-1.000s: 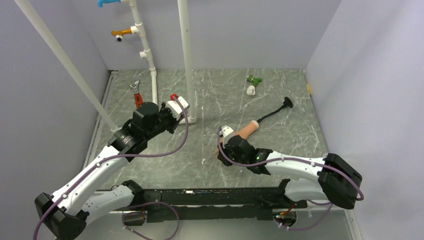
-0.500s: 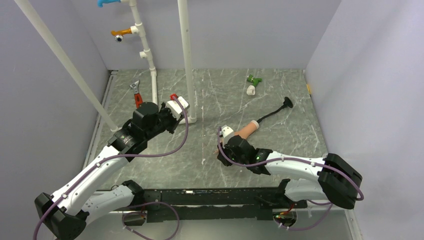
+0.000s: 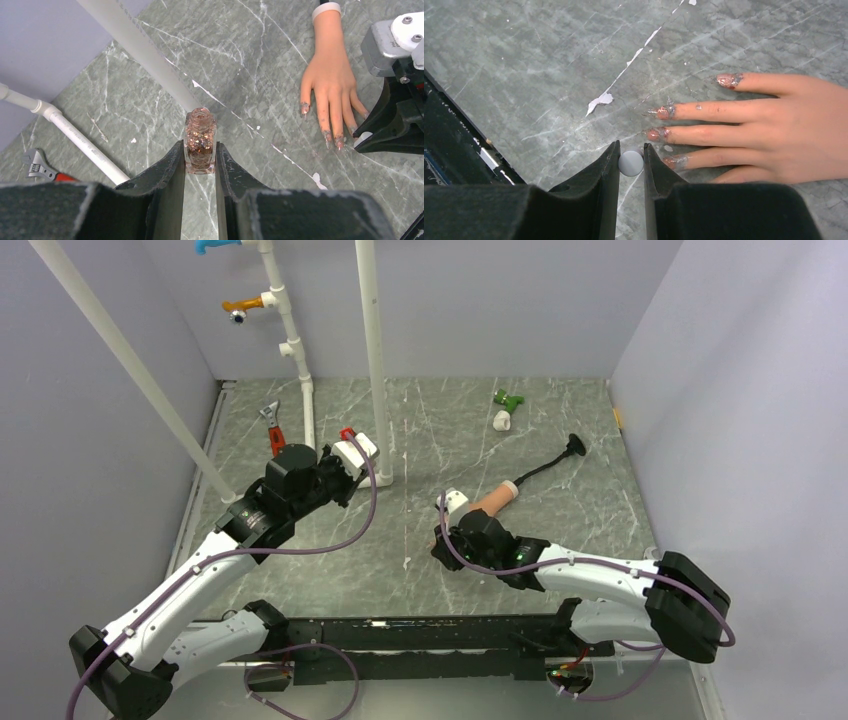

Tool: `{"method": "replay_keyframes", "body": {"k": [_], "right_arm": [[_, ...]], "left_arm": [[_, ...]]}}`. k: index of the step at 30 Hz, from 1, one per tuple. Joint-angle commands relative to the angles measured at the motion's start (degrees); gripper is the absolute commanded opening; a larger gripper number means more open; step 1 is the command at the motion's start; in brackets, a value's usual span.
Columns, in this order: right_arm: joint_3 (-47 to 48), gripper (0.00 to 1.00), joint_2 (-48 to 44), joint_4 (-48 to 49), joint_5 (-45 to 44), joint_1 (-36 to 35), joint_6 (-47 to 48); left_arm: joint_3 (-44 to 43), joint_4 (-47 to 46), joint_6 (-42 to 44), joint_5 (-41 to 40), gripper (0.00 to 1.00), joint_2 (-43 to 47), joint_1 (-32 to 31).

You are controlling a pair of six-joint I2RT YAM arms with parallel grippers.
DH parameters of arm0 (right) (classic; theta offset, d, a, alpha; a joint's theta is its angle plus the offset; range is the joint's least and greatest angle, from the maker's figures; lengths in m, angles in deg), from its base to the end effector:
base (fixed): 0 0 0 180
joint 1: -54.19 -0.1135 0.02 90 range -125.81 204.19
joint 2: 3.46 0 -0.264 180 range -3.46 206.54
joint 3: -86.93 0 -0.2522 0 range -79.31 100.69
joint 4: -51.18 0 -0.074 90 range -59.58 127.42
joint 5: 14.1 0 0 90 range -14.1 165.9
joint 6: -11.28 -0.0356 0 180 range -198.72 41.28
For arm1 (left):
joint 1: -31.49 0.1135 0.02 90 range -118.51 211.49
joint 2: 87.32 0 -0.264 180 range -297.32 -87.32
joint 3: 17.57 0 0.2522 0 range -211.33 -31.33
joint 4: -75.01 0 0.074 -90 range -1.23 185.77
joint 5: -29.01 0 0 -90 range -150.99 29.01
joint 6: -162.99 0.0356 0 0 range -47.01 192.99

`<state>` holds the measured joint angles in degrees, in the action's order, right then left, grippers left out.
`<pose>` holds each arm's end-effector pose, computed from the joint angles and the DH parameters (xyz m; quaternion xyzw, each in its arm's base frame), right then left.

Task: Paint the nails
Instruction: Paint the nail polish on the nail.

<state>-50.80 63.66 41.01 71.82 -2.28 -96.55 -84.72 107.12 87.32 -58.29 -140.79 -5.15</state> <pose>0.1324 0.1952 0.1879 -0.2778 0.8420 0.2534 0.3868 0.1690 -0.1278 0.3506 0.3614 0.7262 -0.1318 0.5698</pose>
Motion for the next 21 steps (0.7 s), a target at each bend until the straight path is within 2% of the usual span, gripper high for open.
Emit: {"method": "replay_keyframes", "body": {"k": [1,12,21], "right_arm": [[-0.32,0.0,-1.69,2.11,-0.51,-0.34,-0.8],[-0.31,0.0,-1.22,-0.62,-6.41,-0.31,-2.31],[-0.82,0.0,-1.42,-1.47,-7.79,-0.35,-2.64]], "left_arm": [[-2.04,-1.8,0.71,-0.26,0.0,0.47,-0.35],[-2.06,-1.82,0.73,-0.43,0.0,0.39,-0.33],[-2.04,-1.79,0.7,-0.34,0.0,0.3,-0.27]]}}
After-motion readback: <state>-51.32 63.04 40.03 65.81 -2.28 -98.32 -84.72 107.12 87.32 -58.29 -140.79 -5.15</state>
